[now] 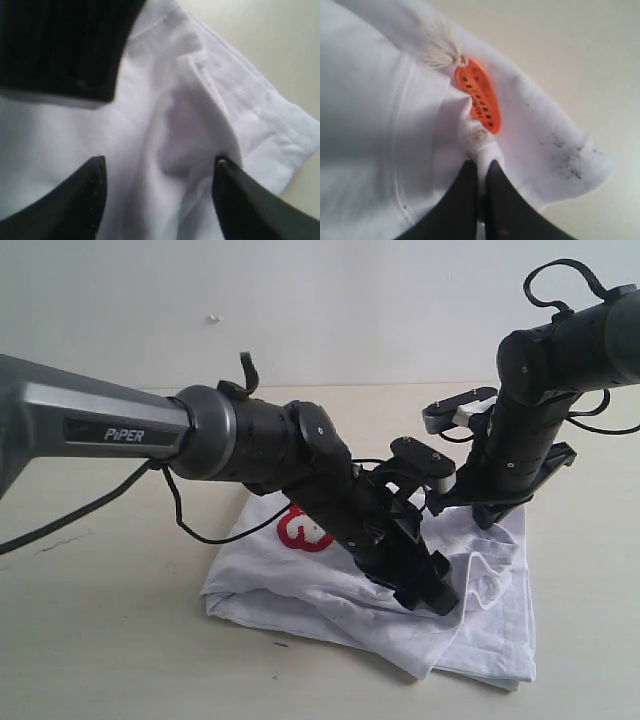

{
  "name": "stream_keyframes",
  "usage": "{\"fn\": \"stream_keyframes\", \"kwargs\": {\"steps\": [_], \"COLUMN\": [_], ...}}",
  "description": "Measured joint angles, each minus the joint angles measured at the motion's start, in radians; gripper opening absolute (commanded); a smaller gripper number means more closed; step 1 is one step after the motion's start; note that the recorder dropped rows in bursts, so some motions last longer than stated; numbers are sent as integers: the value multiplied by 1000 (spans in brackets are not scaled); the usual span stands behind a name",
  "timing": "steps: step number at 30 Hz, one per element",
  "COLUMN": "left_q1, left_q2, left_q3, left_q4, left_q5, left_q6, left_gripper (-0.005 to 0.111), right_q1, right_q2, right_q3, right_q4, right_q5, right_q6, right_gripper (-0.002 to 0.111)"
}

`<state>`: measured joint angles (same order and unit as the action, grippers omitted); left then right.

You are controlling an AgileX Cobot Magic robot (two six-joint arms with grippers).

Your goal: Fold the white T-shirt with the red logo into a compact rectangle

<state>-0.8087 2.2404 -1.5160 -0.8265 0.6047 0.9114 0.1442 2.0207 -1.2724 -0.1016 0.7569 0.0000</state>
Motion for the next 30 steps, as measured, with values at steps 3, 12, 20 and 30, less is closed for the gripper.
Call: {"fn": "stream_keyframes", "kwargs": {"steps": [3,12,20,30], "left_q1": [-7,-11,-11,-14], "left_q2": [14,3,-58,-43], "left_q3": [0,-4,-6,0], "left_q4": [0,-9,-10,36], "left_q5": [-5,-46,-95,92], "left_q6": [2,4,4,-25], "left_gripper": [15,0,22,72], "right_q1": [0,0,2,0], "right_q2": [-8,-94,-156,-109], "right_q3": [0,4,-27,-45], "right_q4": [0,-23,-225,-301], "right_q5": [-22,-96,-210,-136], "right_q6": [0,49,412,433], "right_gripper": [0,0,0,36]}}
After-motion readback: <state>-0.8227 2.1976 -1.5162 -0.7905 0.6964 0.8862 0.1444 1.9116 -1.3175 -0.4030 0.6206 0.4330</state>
